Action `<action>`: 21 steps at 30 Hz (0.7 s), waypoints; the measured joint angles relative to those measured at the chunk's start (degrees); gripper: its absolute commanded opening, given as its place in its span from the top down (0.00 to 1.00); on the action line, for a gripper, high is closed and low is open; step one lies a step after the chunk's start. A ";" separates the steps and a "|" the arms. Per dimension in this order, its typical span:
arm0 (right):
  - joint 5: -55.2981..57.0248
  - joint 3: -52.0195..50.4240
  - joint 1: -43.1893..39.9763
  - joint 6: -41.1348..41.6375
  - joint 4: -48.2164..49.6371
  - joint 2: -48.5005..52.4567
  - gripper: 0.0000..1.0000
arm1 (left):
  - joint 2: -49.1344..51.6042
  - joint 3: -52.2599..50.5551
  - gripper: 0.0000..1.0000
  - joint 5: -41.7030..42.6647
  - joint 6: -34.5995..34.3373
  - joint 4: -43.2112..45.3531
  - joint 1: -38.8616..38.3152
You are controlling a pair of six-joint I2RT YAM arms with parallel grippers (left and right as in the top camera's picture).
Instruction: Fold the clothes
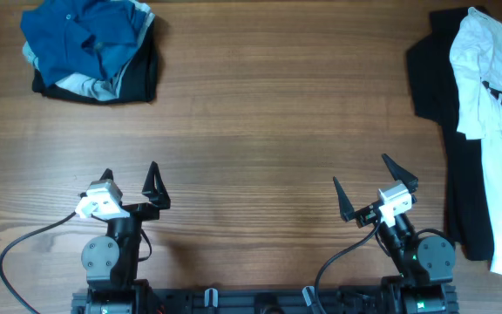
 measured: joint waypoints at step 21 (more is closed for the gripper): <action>0.61 0.00 0.00 -0.55 2.91 0.02 0.00 | 0.00 -0.02 0.00 4.46 0.00 2.71 0.00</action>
